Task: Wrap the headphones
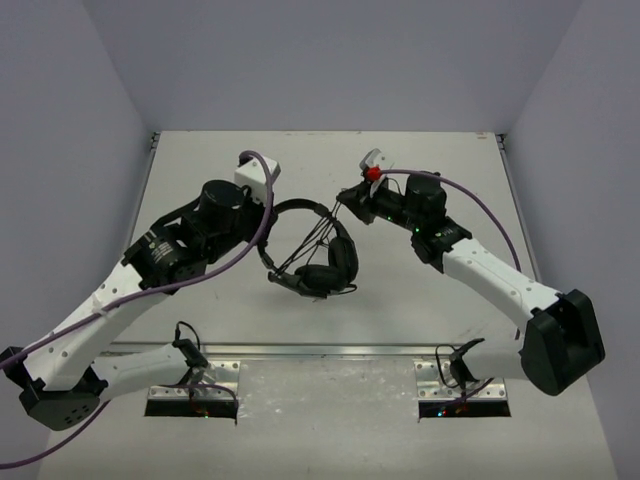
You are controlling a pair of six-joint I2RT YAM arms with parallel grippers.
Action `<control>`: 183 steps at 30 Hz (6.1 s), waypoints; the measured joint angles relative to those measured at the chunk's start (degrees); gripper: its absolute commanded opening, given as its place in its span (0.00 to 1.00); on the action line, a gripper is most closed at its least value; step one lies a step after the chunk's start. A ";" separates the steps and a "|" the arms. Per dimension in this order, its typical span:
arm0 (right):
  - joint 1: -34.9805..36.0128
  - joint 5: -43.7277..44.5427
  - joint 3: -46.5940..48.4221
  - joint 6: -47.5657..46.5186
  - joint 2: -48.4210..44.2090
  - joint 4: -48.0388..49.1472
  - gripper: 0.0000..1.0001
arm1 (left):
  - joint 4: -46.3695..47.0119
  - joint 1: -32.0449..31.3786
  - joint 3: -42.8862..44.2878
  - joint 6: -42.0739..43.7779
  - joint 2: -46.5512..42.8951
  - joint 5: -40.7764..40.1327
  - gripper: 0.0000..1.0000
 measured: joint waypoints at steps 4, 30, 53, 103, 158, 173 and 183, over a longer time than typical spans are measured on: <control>-1.16 -1.66 -1.51 3.52 1.95 5.90 0.22 | -1.53 -0.09 2.49 -0.26 -0.31 2.69 0.00; -1.84 -2.56 -8.96 23.96 8.61 21.09 0.70 | -11.17 -0.81 24.39 -18.62 2.69 -11.21 0.00; 0.22 -16.57 -7.17 34.14 11.06 38.32 0.95 | -9.79 -0.81 23.93 -25.42 0.83 -14.67 0.00; 39.82 17.40 15.54 -6.12 -0.85 -24.98 0.01 | 7.26 16.55 5.77 -42.34 19.10 -40.92 0.00; -4.50 2.56 16.94 -12.09 -1.53 -21.97 0.24 | 22.01 -1.95 -8.98 -11.54 -2.05 -8.33 0.00; -6.69 -23.87 3.34 19.34 9.31 19.87 0.35 | 7.48 -2.27 15.41 -9.03 2.14 1.20 0.00; -2.19 -25.44 2.21 26.03 14.10 29.46 0.61 | 1.27 -2.29 23.67 -14.12 5.81 -5.33 0.00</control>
